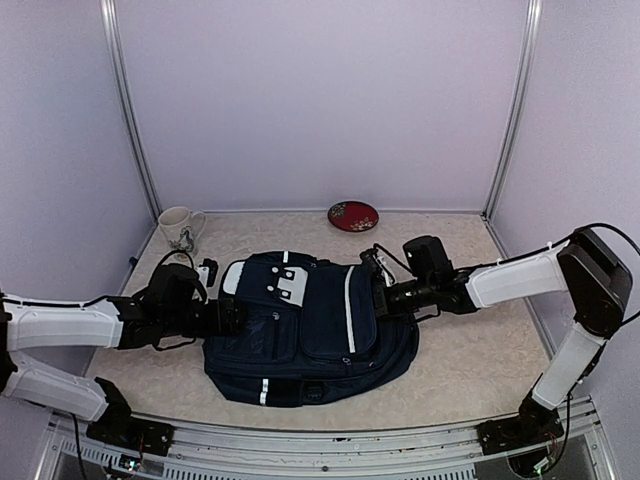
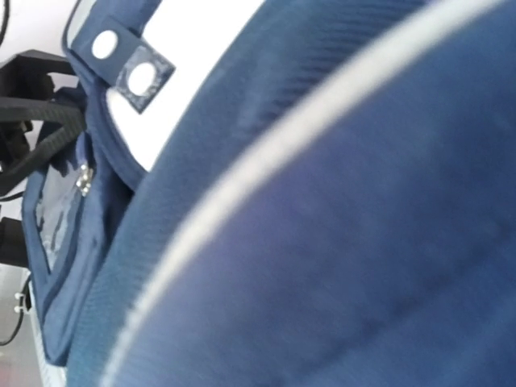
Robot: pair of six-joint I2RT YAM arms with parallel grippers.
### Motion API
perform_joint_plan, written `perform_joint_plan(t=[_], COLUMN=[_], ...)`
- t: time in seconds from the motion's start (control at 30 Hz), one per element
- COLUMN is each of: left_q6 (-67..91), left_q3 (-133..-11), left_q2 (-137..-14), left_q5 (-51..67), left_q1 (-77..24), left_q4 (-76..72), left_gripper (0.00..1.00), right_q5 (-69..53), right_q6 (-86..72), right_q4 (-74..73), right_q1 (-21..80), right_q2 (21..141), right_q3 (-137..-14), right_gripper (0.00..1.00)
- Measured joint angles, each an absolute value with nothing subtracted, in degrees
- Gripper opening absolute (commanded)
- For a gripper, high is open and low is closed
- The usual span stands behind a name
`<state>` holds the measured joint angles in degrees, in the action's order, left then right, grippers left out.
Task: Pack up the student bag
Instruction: Adjust the student bag at the center of the board.
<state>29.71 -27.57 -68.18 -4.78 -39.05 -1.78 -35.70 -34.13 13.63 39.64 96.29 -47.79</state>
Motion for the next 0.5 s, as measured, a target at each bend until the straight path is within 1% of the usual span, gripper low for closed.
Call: perform_joint_plan(t=[0.1, 0.2, 0.23, 0.5], left_q6=[29.7, 29.7, 29.6, 29.2], left_q3=[-27.6, -27.6, -27.6, -27.6], left_q2=[-69.0, -69.1, -69.1, -68.8], left_q5=[-5.4, -5.8, -6.0, -6.2], left_q1=[-39.4, -39.6, -39.7, -39.7], left_q4=[-2.3, -2.4, -2.4, -2.2], left_gripper=[0.84, 0.84, 0.84, 0.84], right_q5=[-35.9, -34.2, -33.3, -22.6], right_q6=[-34.1, -33.0, -32.6, -27.6], right_q4=[13.5, 11.3, 10.0, -2.4], right_q1=[39.7, 39.6, 39.2, 35.1], right_q2=[97.0, 96.4, 95.7, 83.0], right_q3=[-48.5, -48.6, -48.6, -46.9], right_gripper=[0.04, 0.12, 0.13, 0.23])
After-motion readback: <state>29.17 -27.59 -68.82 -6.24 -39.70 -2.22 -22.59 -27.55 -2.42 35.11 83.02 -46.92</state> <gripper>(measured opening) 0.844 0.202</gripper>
